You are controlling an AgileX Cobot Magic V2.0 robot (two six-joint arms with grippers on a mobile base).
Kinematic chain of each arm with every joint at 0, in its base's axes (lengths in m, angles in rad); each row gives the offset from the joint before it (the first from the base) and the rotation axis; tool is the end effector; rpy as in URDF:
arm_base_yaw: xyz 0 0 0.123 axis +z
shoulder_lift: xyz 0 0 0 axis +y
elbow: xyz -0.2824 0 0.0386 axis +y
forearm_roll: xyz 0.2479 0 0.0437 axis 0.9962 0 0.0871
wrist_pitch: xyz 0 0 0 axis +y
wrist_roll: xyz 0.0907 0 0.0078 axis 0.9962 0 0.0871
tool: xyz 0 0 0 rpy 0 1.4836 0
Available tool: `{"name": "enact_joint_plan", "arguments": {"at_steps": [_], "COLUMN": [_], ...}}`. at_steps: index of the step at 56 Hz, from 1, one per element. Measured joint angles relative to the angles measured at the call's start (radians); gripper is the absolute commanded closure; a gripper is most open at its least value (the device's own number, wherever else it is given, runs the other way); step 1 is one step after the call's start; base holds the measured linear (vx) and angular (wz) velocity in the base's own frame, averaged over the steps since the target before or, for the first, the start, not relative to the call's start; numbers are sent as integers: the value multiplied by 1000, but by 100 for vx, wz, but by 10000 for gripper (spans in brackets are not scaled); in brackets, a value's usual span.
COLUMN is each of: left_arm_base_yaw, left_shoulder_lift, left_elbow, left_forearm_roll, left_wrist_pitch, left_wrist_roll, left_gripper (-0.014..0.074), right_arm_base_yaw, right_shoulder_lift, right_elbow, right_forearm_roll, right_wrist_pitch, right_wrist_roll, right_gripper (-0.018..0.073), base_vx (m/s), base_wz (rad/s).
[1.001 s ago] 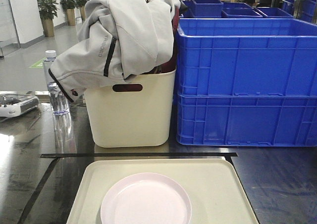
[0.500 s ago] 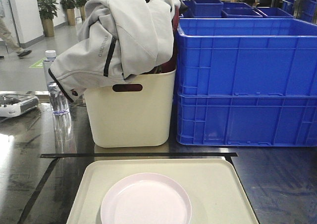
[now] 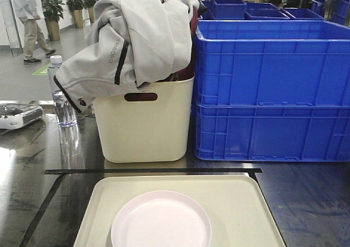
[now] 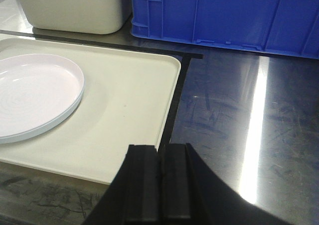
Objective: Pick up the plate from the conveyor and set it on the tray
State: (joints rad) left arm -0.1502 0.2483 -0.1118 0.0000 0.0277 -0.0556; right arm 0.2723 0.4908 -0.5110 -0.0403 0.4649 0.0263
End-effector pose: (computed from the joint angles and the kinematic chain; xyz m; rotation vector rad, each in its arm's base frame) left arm 0.0772 -0.0117 0.2322 0.0780 1.6483 -0.1569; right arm 0.0980 0.0257 0.3069 -0.2594 1.9136 0.1582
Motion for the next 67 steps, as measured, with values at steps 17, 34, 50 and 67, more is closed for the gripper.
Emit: {"name": "enact_joint_plan", "arguments": {"at_steps": [17,34,50,67], "left_arm_base_yaw": [96,96,96,96], "left_shoulder_lift": [-256,-256,-256,-256], "left_elbow": [140,141,141,141], "left_forearm_roll": [-5,-5,-5,-5], "left_wrist_pitch": [69,73,73,73], "left_wrist_roll": [71,72,72,72], "left_gripper": [594,594,594,594], "right_arm_base_yaw": [0,0,0,-225], "right_shoulder_lift": [0,0,-2,-252], "right_elbow": [0,1,2,346], "right_forearm_roll": [1,1,-11,-14], "right_wrist_pitch": [5,7,4,-259], "right_wrist_roll": [0,0,-1,-7], "right_gripper": [572,572,572,572], "base_vx": [0,0,0,0], "base_wz": [0,0,0,0]}}
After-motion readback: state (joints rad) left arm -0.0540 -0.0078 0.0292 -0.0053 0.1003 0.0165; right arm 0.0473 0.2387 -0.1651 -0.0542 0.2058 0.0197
